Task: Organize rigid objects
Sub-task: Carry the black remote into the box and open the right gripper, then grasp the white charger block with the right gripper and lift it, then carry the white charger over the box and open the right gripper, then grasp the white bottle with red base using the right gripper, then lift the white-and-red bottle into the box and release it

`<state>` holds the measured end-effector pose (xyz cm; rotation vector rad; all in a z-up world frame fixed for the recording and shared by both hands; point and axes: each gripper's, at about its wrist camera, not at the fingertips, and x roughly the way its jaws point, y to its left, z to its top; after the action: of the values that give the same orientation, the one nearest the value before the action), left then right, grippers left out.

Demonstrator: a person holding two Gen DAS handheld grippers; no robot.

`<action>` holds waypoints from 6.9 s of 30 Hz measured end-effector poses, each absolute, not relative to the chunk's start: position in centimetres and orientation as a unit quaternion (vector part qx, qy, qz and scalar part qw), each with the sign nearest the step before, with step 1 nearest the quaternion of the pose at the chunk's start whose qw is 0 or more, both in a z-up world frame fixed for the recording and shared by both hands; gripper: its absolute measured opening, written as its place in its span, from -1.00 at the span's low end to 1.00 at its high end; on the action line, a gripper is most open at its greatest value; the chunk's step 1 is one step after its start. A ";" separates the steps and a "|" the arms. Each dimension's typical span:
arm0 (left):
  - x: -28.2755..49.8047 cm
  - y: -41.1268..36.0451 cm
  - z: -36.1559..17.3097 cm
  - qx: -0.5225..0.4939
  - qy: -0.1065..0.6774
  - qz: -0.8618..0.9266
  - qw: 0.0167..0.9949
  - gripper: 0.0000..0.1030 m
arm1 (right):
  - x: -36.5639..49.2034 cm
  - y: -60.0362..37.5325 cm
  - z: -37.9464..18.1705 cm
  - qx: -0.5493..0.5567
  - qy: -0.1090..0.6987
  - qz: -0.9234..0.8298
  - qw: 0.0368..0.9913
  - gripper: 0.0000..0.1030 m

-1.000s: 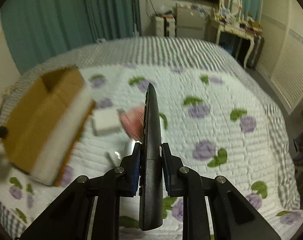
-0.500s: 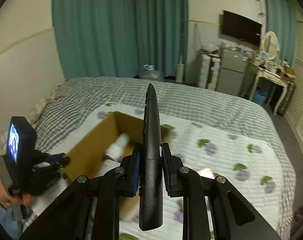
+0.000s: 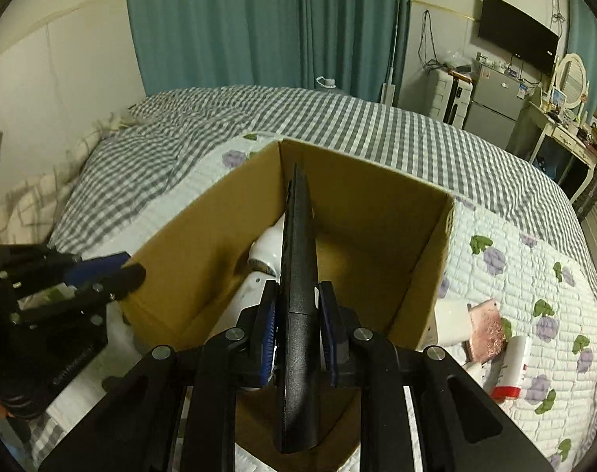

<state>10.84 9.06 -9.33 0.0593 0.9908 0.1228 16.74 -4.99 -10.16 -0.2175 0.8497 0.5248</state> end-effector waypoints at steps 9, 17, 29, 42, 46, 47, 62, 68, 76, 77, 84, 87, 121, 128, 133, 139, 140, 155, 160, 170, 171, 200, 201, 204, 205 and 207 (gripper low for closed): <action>10.8 8.9 -9.2 0.035 0.477 0.062 0.876 -0.79 | 15.5 -6.8 -7.3 -0.089 0.374 0.253 0.888 0.13; 11.0 8.8 -9.1 0.035 0.479 0.066 0.874 -0.79 | 14.3 -14.7 -2.1 -0.072 0.333 0.195 0.920 0.33; 11.1 8.6 -9.2 0.042 0.482 0.071 0.872 -0.79 | 15.2 -25.8 -6.3 -0.058 0.380 0.063 0.921 0.50; 11.0 8.8 -9.4 0.037 0.484 0.072 0.872 -0.79 | 17.7 -23.1 -16.6 -0.049 0.471 0.137 0.870 0.65; 11.0 8.9 -9.5 0.034 0.485 0.070 0.871 -0.79 | 19.4 -22.8 -18.2 -0.033 0.490 0.138 0.860 0.65; 11.0 8.9 -9.5 0.034 0.485 0.070 0.871 -0.79 | 19.8 -22.7 -18.7 -0.032 0.495 0.137 0.857 0.65; 10.9 8.9 -9.3 0.038 0.485 0.075 0.870 -0.79 | 21.4 -22.2 -20.5 -0.022 0.515 0.139 0.846 0.22; 10.9 8.8 -9.3 0.039 0.485 0.075 0.870 -0.79 | 20.3 -22.6 -19.6 -0.029 0.497 0.127 0.858 0.20; 10.8 8.9 -9.0 0.036 0.481 0.073 0.873 -0.79 | 17.7 -21.2 -12.5 -0.084 0.429 0.149 0.887 0.19; 10.8 8.9 -9.1 0.035 0.481 0.072 0.873 -0.79 | 17.6 -20.7 -11.3 -0.091 0.420 0.153 0.890 0.19; 10.9 9.0 -9.0 0.031 0.480 0.066 0.874 -0.79 | 16.0 -14.3 -2.6 -0.124 0.337 0.217 0.908 0.19; 10.9 9.0 -9.0 0.030 0.479 0.067 0.875 -0.79 | 15.4 -11.2 -2.3 -0.143 0.327 0.240 0.903 0.19; 11.0 8.5 -9.0 0.040 0.485 0.070 0.871 -0.79 | 18.1 -24.0 -5.4 -0.104 0.355 0.100 0.924 0.57; 11.1 8.2 -9.0 0.046 0.490 0.080 0.867 -0.79 | 21.0 -28.2 -13.2 -0.064 0.426 0.063 0.900 0.57; 11.2 8.2 -9.0 0.042 0.491 0.083 0.866 -0.79 | 22.2 -28.3 -17.0 -0.049 0.460 0.065 0.884 0.56; 11.4 8.2 -9.0 0.045 0.497 0.079 0.863 -0.79 | 24.0 -28.7 -19.6 -0.018 0.489 0.068 0.869 0.25; 11.4 8.1 -9.0 0.047 0.498 0.079 0.863 -0.79 | 24.1 -28.9 -20.1 -0.013 0.498 0.069 0.864 0.21; 11.2 8.3 -9.2 0.049 0.494 0.079 0.865 -0.79 | 24.8 -29.4 -21.8 0.011 0.527 0.084 0.845 -0.28; 11.1 8.5 -9.1 0.046 0.491 0.075 0.867 -0.79 | 23.5 -29.1 -20.6 -0.001 0.508 0.081 0.857 -0.30; 11.1 8.5 -9.0 0.049 0.488 0.070 0.868 -0.79 | 19.5 -26.2 -12.3 -0.037 0.434 0.115 0.893 -0.30; 11.1 8.5 -9.0 0.049 0.488 0.070 0.869 -0.79 | 19.2 -25.6 -11.4 -0.043 0.426 0.118 0.896 -0.30; 11.2 8.3 -8.9 0.047 0.485 0.065 0.871 -0.79 | 14.3 -7.1 -10.1 -0.142 0.393 0.255 0.872 -0.30; 11.2 8.4 -9.0 0.047 0.486 0.065 0.871 -0.79 | 14.4 -7.3 -10.2 -0.141 0.394 0.255 0.872 -0.30; 11.1 8.4 -9.0 0.047 0.486 0.065 0.871 -0.79 | 14.4 -7.4 -10.4 -0.141 0.397 0.253 0.871 -0.30; 11.2 8.3 -8.9 0.047 0.486 0.065 0.870 -0.79 | 14.4 -7.3 -10.3 -0.140 0.397 0.253 0.871 -0.30; 11.2 8.3 -9.0 0.047 0.486 0.065 0.870 -0.79 | 14.4 -7.6 -10.0 -0.134 0.395 0.255 0.872 -0.30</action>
<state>11.22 8.34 -8.96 0.0990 1.0159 0.1366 14.38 -7.58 -10.02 -0.2804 0.8261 0.5323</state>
